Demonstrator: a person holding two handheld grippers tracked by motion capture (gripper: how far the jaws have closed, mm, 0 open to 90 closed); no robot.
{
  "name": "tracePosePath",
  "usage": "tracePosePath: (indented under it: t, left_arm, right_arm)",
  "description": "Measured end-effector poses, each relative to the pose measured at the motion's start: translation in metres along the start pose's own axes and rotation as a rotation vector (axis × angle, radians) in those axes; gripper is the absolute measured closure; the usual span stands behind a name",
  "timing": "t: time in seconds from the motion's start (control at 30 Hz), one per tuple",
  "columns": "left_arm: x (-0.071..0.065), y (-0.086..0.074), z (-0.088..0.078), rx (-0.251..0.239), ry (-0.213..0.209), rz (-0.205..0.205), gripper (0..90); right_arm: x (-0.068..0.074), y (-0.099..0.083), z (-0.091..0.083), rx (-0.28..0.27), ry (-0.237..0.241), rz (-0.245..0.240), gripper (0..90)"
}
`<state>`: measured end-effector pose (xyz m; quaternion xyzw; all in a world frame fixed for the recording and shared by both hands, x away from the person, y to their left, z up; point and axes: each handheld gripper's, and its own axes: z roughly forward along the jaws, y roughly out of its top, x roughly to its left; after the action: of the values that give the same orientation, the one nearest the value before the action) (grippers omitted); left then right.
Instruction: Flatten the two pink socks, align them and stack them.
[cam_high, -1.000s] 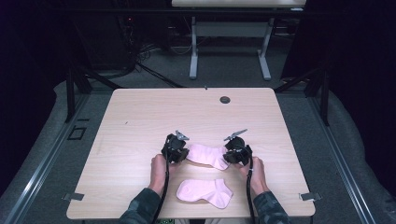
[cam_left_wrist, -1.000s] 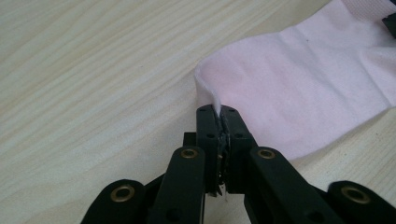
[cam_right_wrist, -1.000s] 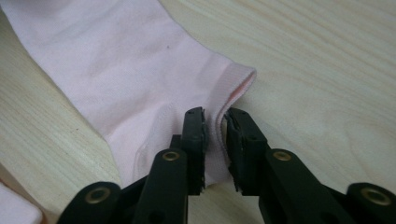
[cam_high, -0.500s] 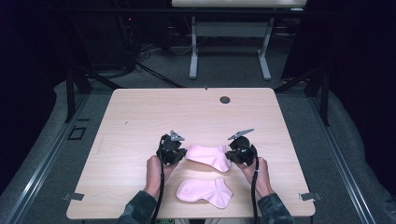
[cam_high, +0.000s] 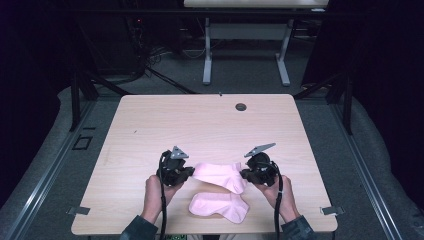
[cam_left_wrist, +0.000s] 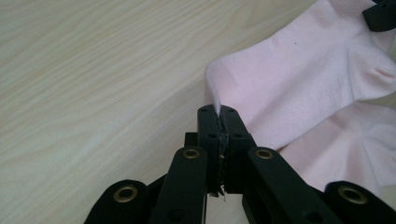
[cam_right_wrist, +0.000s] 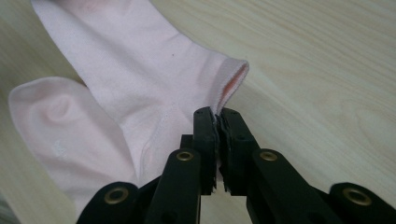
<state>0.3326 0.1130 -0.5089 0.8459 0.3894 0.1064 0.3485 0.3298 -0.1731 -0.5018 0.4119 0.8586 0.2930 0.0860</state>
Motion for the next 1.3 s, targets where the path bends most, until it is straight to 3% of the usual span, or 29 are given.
tracePosePath:
  t: [0.27,0.47,0.57,0.77,1.03,1.1,1.17,1.3]
  left_arm:
    - [-0.017,-0.020,-0.023,-0.004,-0.033,0.001,88.6]
    - [-0.023,-0.042,-0.030,0.006,-0.066,-0.042,88.6]
    - [-0.026,-0.048,-0.030,0.014,-0.075,-0.031,88.7]
    - [-0.036,-0.059,-0.026,0.024,-0.083,-0.028,88.6]
    - [-0.037,-0.068,-0.004,0.088,-0.078,-0.017,87.6]
    - [-0.037,-0.070,-0.003,0.090,-0.073,-0.014,82.2]
    - [-0.036,-0.070,-0.007,0.088,-0.052,-0.012,65.5]
    - [-0.037,-0.065,-0.024,0.003,-0.025,-0.008,60.3]
  right_arm:
    - [0.016,-0.014,-0.013,0.011,0.039,-0.014,85.3]
    - [0.024,-0.028,-0.014,0.023,0.105,-0.001,85.3]
    - [0.025,-0.032,-0.012,0.032,0.108,-0.004,85.3]
    - [0.027,-0.045,-0.004,0.062,0.117,0.000,85.2]
    - [0.023,-0.053,0.013,0.102,0.116,0.005,85.0]
    - [0.022,-0.054,0.017,0.114,0.114,-0.007,84.1]
    - [0.023,-0.056,0.017,0.101,0.103,0.005,75.9]
    - [0.023,-0.056,0.006,0.062,0.082,0.004,71.3]
